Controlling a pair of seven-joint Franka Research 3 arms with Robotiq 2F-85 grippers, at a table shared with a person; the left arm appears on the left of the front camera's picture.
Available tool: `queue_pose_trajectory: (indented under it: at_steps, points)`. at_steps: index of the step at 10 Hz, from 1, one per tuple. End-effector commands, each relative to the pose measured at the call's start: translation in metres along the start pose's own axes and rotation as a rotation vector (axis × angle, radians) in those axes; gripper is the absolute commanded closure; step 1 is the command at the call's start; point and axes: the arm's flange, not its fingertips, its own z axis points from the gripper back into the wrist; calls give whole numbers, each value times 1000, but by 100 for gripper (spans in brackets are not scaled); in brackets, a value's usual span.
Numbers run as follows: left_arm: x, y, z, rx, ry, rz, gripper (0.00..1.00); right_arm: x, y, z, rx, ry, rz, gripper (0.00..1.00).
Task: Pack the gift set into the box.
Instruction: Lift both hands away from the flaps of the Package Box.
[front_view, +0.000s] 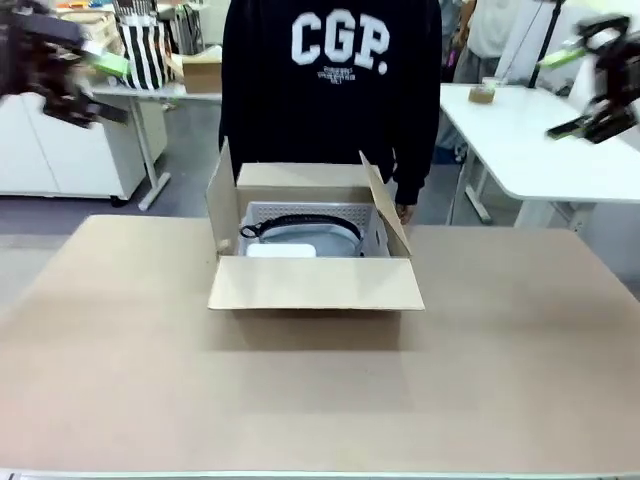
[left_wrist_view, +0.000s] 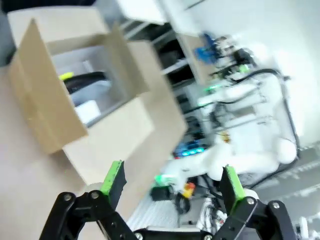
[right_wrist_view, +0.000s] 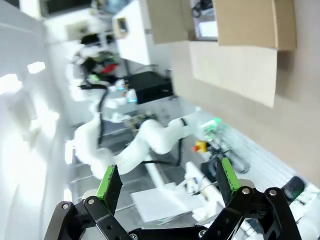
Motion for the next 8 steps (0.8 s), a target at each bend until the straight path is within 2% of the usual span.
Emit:
queue_pose_trajectory:
  at_steps: [1, 2, 3, 4, 8]
  points:
    - [-29, 45, 21, -198, -55, 81, 0, -13, -47, 12, 144, -65, -19, 0]
    - [-31, 63, 35, -212, -107, 118, 0, -13, -72, 15, 200, -99, -36, 0]
    - [-25, 13, 17, -120, -42, 12, 0, -2, -90, 6, 144, -178, -70, 0]
    - [-25, 13, 17, -120, -42, 12, 0, -21, -50, 31, 137, -51, -55, 0]
    - [-25, 13, 17, -120, -42, 12, 0, -21, -50, 31, 137, -51, -55, 0]
